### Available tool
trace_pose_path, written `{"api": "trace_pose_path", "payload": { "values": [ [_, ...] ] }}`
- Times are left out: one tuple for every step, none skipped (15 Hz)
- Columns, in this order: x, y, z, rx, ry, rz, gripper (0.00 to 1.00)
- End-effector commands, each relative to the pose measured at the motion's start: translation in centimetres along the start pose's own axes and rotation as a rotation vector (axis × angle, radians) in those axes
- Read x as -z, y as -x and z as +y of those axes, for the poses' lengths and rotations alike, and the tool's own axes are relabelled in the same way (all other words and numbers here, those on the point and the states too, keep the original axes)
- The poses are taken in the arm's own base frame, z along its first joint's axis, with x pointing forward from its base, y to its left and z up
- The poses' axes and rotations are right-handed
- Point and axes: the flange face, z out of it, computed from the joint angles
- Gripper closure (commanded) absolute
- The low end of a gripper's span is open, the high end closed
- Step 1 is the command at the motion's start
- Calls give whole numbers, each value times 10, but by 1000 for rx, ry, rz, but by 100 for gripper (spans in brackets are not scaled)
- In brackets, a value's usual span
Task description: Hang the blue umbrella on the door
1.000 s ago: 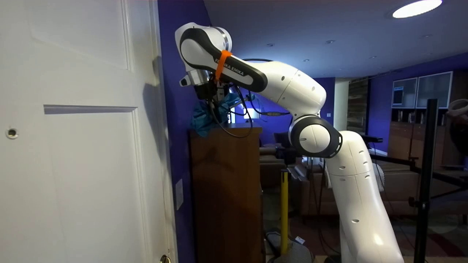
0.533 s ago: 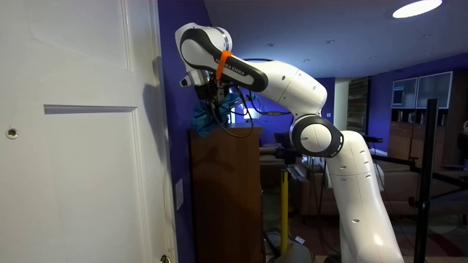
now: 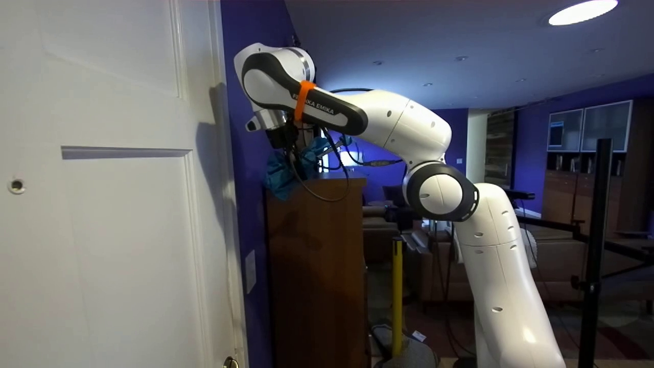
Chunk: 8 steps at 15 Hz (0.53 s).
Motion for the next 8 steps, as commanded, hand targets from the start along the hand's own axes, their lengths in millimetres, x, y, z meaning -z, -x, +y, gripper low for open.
{"api": "trace_pose_path", "payload": {
  "values": [
    [10,4,-17,-58,164,-78,100],
    [9,4,-23,-87,194,-113,100],
    [8,2,-29,-104,229,-144,100],
    [8,2,-37,-117,263,-178,100],
    [8,1,-44,-126,302,-206,100],
    [7,-1,-51,-137,345,-226,100],
    [8,-1,-57,-152,386,-245,100],
    [7,-2,-63,-171,429,-247,100]
  ]
}}
